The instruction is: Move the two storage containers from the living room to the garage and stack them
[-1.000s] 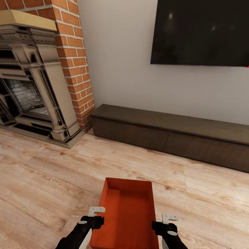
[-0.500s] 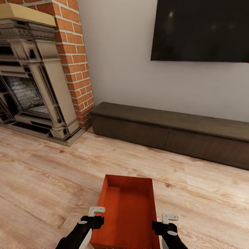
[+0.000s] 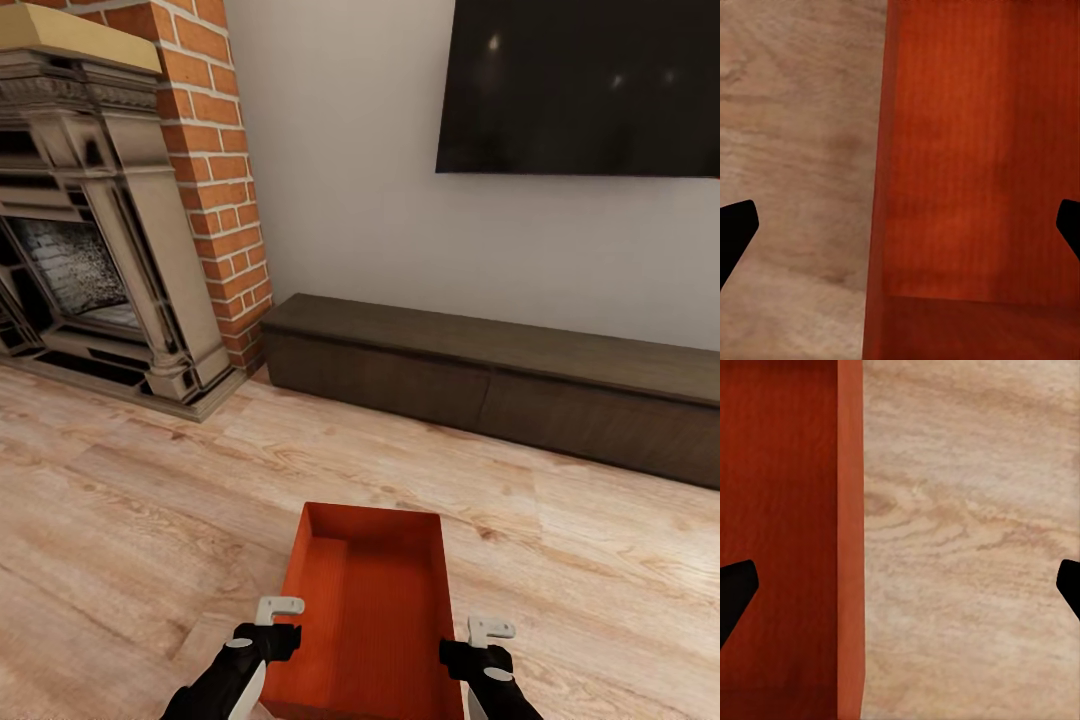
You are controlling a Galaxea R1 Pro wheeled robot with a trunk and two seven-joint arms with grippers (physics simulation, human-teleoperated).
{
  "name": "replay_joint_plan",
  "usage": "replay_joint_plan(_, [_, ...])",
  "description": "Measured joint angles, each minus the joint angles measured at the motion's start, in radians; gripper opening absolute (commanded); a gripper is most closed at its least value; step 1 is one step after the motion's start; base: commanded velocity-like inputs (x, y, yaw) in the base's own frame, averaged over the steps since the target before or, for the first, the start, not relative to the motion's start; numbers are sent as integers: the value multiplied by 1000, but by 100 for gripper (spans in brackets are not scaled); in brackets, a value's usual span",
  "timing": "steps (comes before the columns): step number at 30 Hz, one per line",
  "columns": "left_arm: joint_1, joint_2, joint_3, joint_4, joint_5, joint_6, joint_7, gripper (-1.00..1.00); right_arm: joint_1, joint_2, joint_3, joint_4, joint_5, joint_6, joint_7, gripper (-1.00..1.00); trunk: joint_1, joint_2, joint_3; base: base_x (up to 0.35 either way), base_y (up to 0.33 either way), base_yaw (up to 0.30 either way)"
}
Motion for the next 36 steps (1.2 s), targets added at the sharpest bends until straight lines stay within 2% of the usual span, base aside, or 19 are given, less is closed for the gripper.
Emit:
replay_joint_plan(11, [0,0,0,-1,0,-3,-1,100,0,0,0,0,0,0,1,100,0,0,-2,0,0,0])
replay_joint_plan(36, [0,1,-3,1,-6,-2,4,100,0,0,0,-1,1,0,2,100,0,0,-40,0,0,0])
